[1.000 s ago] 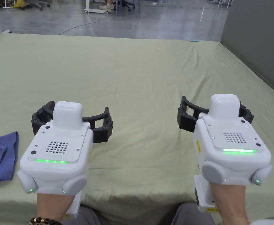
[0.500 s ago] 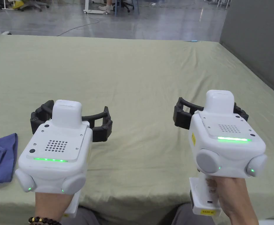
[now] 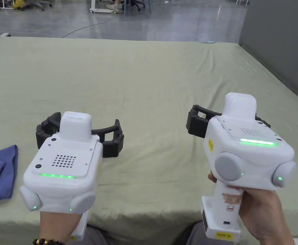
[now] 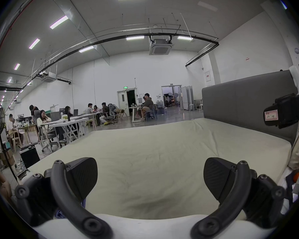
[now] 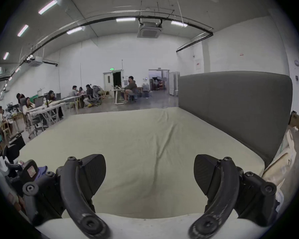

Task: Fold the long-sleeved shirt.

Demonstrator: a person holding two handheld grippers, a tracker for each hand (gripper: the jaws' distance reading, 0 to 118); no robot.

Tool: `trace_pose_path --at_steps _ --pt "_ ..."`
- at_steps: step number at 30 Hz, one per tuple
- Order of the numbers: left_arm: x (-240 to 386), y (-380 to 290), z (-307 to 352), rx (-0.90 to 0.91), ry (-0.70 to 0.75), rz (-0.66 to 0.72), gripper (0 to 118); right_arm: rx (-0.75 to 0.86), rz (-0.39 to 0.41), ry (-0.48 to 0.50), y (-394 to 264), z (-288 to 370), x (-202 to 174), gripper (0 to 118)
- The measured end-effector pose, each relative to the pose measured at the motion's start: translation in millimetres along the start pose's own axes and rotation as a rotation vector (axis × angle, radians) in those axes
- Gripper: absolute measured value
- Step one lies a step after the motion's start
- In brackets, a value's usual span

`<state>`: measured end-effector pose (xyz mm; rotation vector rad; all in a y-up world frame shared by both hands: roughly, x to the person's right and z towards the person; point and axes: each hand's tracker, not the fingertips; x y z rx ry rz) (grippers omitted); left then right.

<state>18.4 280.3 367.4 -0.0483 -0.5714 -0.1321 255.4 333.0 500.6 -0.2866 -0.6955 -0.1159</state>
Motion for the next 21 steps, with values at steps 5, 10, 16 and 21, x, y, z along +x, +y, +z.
trace_pose_path --at_steps 5,10,16,21 --pt "-0.4 -0.6 1.0 0.000 0.001 -0.001 118 -0.043 -0.033 -0.018 -4.9 -6.7 1.4 104" --pt "-2.3 -1.4 2.1 0.000 0.011 -0.005 118 0.005 0.022 -0.010 -13.0 -6.0 5.2 104" --pt "-3.4 -3.7 1.5 -0.007 0.016 0.008 118 -0.003 0.092 0.043 -24.3 -8.6 9.2 104" --pt "-3.5 -5.1 1.6 -0.010 0.017 0.004 118 -0.011 0.058 0.056 -29.5 -12.9 12.1 104"
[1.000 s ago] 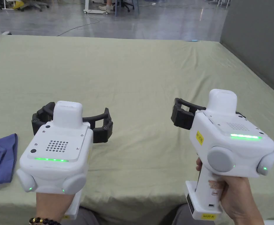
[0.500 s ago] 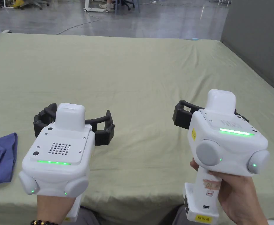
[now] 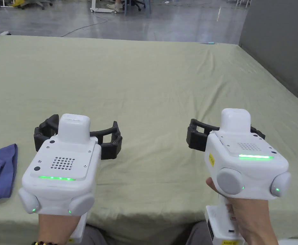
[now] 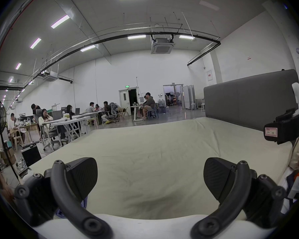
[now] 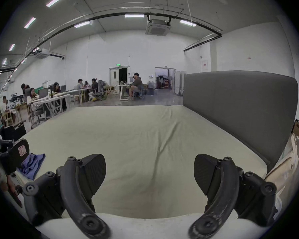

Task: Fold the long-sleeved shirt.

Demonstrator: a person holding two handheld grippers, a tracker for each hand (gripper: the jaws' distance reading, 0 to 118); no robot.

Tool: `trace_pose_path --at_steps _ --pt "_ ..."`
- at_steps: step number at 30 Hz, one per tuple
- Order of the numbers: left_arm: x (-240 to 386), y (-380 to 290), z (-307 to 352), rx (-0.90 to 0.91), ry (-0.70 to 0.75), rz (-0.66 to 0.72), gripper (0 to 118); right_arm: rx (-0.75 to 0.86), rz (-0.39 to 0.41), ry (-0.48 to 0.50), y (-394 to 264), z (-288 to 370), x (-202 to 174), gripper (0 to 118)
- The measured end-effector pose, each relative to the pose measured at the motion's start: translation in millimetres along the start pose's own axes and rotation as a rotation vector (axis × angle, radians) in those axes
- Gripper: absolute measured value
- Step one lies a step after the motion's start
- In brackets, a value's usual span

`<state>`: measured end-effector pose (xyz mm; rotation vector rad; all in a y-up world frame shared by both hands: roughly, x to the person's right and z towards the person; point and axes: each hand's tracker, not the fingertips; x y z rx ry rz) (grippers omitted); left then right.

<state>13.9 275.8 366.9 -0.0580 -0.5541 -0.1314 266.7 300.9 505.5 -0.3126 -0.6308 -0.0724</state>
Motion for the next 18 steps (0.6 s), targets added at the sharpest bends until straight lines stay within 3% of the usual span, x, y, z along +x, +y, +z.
trace_pose_path --at_steps 10,18 --pt "0.6 1.1 2.2 0.006 -0.001 -0.001 118 0.052 0.060 -0.008 -2.1 4.3 -2.9 104" --pt "0.0 1.2 3.9 0.005 0.003 -0.001 118 0.052 0.045 0.003 -1.6 5.1 -0.8 104"
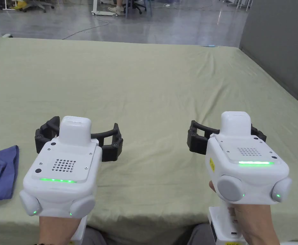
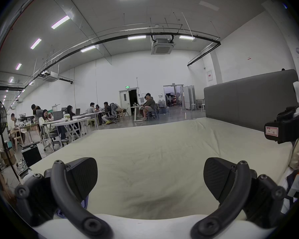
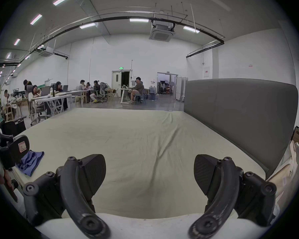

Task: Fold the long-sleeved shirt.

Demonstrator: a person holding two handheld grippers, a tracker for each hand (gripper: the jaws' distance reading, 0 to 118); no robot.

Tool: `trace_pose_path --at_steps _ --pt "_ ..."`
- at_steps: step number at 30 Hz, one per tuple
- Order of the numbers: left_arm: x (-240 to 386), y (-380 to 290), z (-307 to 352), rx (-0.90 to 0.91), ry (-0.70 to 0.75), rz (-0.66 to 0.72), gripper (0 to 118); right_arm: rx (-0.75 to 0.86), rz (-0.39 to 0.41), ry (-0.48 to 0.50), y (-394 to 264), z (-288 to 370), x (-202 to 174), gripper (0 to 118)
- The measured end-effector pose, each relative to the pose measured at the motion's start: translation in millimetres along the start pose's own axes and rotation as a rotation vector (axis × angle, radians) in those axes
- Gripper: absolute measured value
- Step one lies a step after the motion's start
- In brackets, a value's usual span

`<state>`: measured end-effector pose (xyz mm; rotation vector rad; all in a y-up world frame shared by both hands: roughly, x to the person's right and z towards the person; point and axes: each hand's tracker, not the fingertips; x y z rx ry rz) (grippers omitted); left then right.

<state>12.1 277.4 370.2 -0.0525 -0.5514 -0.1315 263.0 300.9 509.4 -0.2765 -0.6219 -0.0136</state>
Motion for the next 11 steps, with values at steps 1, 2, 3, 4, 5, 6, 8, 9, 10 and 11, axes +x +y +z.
trace_pose_path --at_steps 1,2,3,4,5,6,8,9,10,11 --pt "0.0 -0.1 -0.2 0.000 0.000 0.000 118 0.001 0.002 0.000 -0.5 -0.1 0.1 104" --pt "0.0 -0.2 -0.2 0.000 0.000 -0.001 118 0.001 0.004 -0.001 -0.8 -0.2 0.0 104" --pt "0.1 -0.1 -0.3 0.001 0.001 -0.002 118 -0.001 0.005 -0.003 -1.0 -0.4 0.0 104" --pt "0.2 0.0 -0.4 0.001 0.001 -0.002 118 -0.001 0.005 -0.003 -1.2 -0.4 0.1 104" --pt "0.1 -0.2 -0.6 0.001 0.000 -0.003 118 -0.001 0.006 -0.003 -1.4 -0.5 0.2 104" --pt "0.1 -0.1 -0.8 0.001 0.000 -0.003 118 -0.001 0.007 -0.003 -1.5 -0.5 0.1 104" --pt "0.1 -0.1 -0.9 0.002 0.000 -0.003 118 0.005 0.012 0.000 -2.1 -0.3 0.6 104" --pt "0.5 -0.2 -0.7 0.003 0.001 -0.003 118 0.008 0.014 0.001 -2.2 0.0 0.7 104" --pt "0.6 -0.3 -0.7 0.002 0.002 -0.003 118 0.011 0.016 0.002 -2.2 0.1 0.8 104" --pt "0.6 -0.4 -0.8 0.001 0.003 -0.002 118 0.012 0.016 0.002 -2.1 0.1 0.8 104"
